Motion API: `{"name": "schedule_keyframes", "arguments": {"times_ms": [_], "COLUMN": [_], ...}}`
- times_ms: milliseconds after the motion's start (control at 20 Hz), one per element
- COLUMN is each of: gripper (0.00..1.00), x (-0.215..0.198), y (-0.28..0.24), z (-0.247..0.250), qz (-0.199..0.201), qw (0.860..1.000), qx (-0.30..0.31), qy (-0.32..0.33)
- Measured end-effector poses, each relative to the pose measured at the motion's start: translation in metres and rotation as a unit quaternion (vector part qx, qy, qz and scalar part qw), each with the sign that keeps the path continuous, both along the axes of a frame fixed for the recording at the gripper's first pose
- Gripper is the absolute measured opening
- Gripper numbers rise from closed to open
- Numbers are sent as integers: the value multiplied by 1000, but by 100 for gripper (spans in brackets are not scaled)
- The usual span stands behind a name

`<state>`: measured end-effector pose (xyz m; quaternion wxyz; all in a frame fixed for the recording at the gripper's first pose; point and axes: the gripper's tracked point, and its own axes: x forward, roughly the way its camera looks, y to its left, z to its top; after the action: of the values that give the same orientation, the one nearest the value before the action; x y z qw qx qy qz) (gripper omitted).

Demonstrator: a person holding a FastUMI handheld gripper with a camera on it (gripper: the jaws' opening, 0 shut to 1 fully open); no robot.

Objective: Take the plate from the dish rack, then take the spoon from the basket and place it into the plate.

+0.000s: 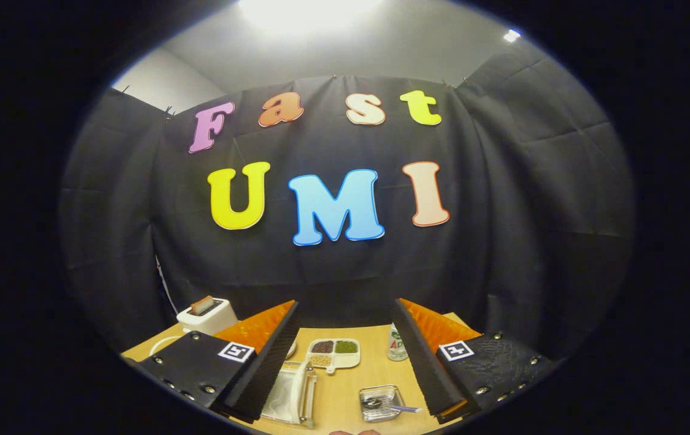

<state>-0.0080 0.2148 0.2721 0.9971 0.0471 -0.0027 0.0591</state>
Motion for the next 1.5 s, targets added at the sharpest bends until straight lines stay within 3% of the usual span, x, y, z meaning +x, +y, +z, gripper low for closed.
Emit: {"name": "schedule_keyframes", "arguments": {"times_ms": [200, 350, 700, 950, 1250, 1500], "gripper": [95, 95, 96, 96, 96, 95], "x": [13, 22, 29, 32, 38, 48], "y": [33, 50, 101, 135, 162, 166], "z": [-19, -49, -90, -117, -147, -176], "qz": [16, 17, 70, 104, 100, 71], "qw": [998, 990, 962, 932, 902, 881], "qx": [10, 19, 12, 13, 11, -18], "qy": [55, 136, 265, 348, 420, 467]}}
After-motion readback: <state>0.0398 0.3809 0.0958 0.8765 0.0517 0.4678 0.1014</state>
